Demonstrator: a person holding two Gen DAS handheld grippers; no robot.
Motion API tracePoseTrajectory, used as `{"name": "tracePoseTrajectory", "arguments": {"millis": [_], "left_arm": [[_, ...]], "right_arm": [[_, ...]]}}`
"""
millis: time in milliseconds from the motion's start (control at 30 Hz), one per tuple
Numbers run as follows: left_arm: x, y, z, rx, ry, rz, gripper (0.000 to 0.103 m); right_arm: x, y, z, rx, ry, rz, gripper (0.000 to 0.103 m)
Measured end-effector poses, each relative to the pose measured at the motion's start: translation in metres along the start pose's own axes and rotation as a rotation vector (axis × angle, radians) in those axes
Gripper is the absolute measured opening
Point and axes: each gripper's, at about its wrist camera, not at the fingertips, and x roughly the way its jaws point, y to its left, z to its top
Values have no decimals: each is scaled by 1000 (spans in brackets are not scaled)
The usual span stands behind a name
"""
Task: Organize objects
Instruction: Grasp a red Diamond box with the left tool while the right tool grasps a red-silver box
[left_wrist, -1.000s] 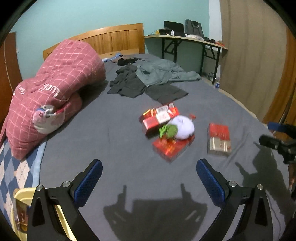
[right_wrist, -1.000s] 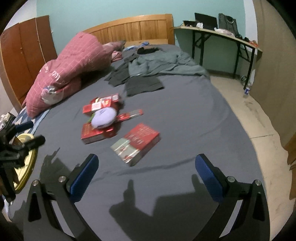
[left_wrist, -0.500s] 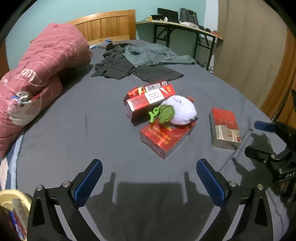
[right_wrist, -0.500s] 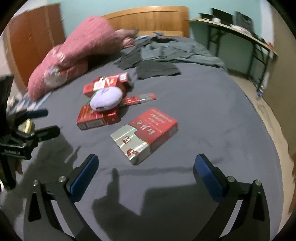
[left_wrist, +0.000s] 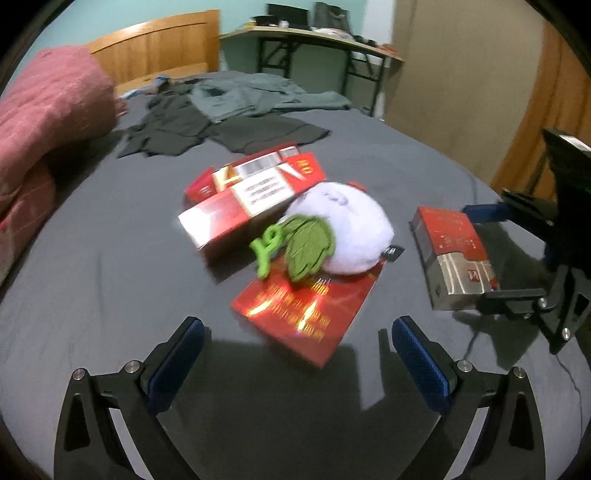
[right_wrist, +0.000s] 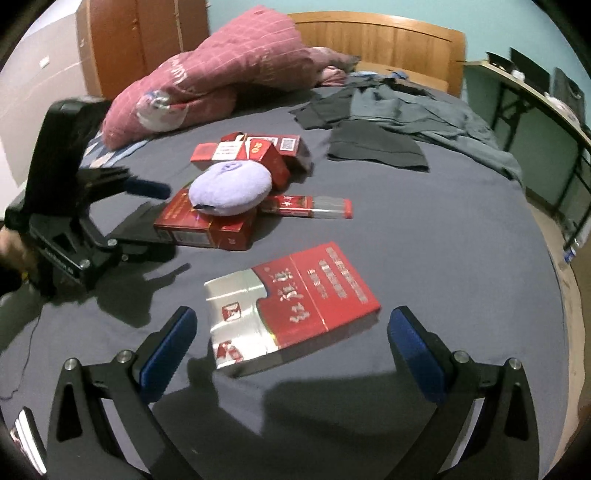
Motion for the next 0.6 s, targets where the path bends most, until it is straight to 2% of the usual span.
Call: {"name": "tracePoseTrajectory", "arguments": {"millis": [167,267,500,600], "left_arm": [[20,-4,6,74,40,-43,103],[32,-9,11,110,38,-39,103],[48,-7,19,49,11,1,101],[45,-5,16,-30,-8,45,86]], "right_arm": [[13,-1,5,-44,27,35,103],[22,-2,6,-44,56,36,103],[33,-8,12,-34,78,29,103],[38,-6,13,-40,92,-2,102]]}}
